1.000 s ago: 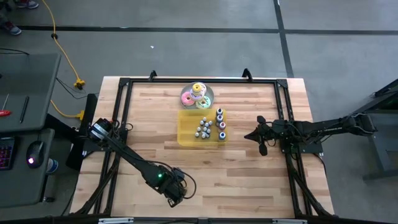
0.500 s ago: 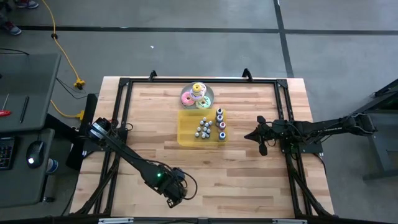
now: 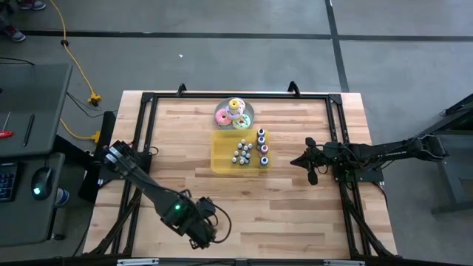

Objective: Pick & Place food coloring
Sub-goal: Put the small black food coloring bottle into the yellow container

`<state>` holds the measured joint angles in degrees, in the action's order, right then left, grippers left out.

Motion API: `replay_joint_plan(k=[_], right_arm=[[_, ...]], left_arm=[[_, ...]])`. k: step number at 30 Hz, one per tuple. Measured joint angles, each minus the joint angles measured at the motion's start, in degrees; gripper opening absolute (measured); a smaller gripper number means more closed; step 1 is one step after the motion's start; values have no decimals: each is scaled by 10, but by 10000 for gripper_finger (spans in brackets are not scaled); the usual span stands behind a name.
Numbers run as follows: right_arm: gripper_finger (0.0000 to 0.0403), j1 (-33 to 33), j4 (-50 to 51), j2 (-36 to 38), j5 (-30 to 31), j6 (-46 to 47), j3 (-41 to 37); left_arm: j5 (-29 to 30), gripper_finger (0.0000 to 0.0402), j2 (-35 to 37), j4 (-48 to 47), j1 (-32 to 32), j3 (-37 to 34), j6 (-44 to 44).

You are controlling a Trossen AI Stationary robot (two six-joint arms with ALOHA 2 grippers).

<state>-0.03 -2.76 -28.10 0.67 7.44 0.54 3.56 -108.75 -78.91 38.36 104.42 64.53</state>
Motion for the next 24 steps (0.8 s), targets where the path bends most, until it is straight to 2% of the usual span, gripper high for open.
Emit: replay_joint_plan(k=[3, 9, 11, 20, 24], right_arm=[[0, 0, 0, 0, 0, 0, 0], [0, 0, 1, 0, 0, 0, 0], [0, 0, 0, 0, 0, 0, 0], [0, 0, 0, 0, 0, 0, 0], [0, 0, 1, 0, 0, 0, 0]], left_arm=[[7, 48, 3, -26, 0, 10, 0], [59, 48, 42, -61, -6, 9, -24], [75, 48, 57, -64, -12, 9, -45], [228, 48, 143, -94, -65, 8, -173], [259, 48, 178, -103, -100, 8, -242]])
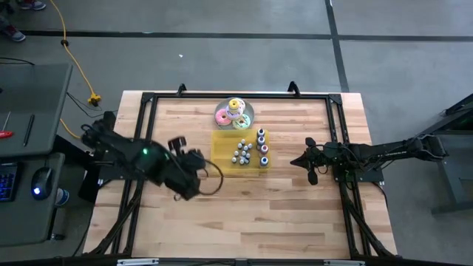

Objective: Pick & Place food coloring
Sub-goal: Put the small black food coloring bottle into the yellow container

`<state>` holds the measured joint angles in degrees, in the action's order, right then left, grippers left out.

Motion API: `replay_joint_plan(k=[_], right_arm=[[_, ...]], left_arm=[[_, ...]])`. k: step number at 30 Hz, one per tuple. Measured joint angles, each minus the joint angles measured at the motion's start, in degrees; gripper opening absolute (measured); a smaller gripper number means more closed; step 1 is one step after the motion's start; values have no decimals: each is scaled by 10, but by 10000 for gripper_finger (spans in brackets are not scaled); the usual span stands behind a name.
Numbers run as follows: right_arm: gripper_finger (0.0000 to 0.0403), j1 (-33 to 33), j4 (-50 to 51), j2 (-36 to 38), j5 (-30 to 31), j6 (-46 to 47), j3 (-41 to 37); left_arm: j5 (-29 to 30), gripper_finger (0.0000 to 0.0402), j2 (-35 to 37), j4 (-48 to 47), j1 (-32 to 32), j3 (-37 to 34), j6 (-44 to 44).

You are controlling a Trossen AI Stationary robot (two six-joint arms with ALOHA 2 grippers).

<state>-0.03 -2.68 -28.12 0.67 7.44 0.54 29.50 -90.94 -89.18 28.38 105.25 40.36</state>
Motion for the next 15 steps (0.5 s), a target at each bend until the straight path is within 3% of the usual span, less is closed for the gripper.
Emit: replay_joint_plan(k=[4, 9, 12, 15], right_arm=[[0, 0, 0, 0, 0, 0, 0], [0, 0, -1, 0, 0, 0, 0], [0, 0, -1, 0, 0, 0, 0], [0, 0, -1, 0, 0, 0, 0]], left_arm=[[20, 48, 32, -7, -29, -4, -64], [17, 48, 97, 14, -73, -67, -165], [-32, 48, 145, 77, -107, -132, -273], [-128, 48, 196, 167, -145, -211, -387]])
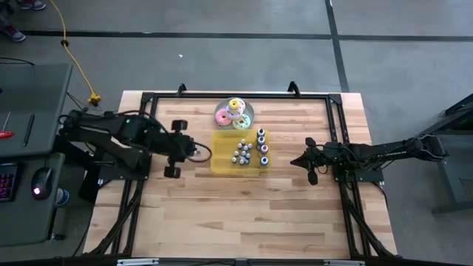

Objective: Pick & Place food coloring
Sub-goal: Put the small black food coloring bottle into the yellow container

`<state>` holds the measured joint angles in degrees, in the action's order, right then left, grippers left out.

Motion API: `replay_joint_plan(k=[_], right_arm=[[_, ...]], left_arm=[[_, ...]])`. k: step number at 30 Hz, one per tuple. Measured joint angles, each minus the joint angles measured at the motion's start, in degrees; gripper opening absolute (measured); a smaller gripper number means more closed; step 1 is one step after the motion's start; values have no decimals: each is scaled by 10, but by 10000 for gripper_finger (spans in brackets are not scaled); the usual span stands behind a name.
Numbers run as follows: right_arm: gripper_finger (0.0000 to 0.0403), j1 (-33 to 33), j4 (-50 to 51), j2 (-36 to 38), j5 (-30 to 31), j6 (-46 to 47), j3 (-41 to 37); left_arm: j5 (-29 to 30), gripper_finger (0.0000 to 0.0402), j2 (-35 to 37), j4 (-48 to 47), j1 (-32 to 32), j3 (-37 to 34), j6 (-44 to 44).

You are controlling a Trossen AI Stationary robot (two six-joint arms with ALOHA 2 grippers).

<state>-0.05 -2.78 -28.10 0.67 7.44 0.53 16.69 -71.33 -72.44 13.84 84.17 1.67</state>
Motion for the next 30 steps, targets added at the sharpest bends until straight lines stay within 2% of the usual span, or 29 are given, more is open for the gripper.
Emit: replay_joint_plan(k=[4, 8, 12, 22, 30], right_arm=[[0, 0, 0, 0, 0, 0, 0], [0, 0, 0, 0, 0, 0, 0], [0, 0, 0, 0, 0, 0, 0], [0, 0, 0, 0, 0, 0, 0], [0, 0, 0, 0, 0, 0, 0]], left_arm=[[-113, 48, 54, 100, -50, -101, -93], [-162, 48, 80, 164, -96, -170, -109], [-206, 48, 83, 208, -137, -206, -109], [-202, 48, 17, 214, -214, -209, -110], [-159, 48, -90, 209, -225, -143, -161]])
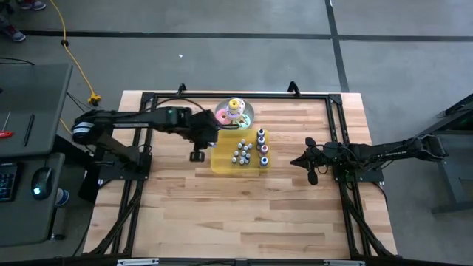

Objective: Pick & Place food coloring
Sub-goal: Put the small black food coloring bottle into the yellow container

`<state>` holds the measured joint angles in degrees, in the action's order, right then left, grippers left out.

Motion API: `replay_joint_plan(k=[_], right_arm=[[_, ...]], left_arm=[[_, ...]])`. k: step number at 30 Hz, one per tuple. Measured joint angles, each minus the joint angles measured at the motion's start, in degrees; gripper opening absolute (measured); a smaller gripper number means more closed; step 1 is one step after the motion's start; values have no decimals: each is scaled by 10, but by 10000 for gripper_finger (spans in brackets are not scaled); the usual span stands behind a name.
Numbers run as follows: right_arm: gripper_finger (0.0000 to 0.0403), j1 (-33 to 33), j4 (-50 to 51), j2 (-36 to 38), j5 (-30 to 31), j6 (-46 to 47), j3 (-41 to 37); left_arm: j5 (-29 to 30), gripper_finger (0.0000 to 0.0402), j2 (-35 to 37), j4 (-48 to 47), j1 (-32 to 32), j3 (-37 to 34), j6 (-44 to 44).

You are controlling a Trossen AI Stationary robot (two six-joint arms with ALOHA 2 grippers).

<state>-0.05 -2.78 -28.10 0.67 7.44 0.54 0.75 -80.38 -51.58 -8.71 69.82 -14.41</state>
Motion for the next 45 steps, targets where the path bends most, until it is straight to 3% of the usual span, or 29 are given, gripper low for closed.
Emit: replay_joint_plan(k=[12, 22, 37, 45], right_arm=[[0, 0, 0, 0, 0, 0, 0], [0, 0, 0, 0, 0, 0, 0], [0, 0, 0, 0, 0, 0, 0], [0, 0, 0, 0, 0, 0, 0]], left_arm=[[28, 48, -192, -116, -22, 197, -63], [23, 48, -327, -215, -44, 333, -30], [-35, 48, -388, -211, -44, 355, 34], [-41, 48, -388, -199, -43, 355, 193]])
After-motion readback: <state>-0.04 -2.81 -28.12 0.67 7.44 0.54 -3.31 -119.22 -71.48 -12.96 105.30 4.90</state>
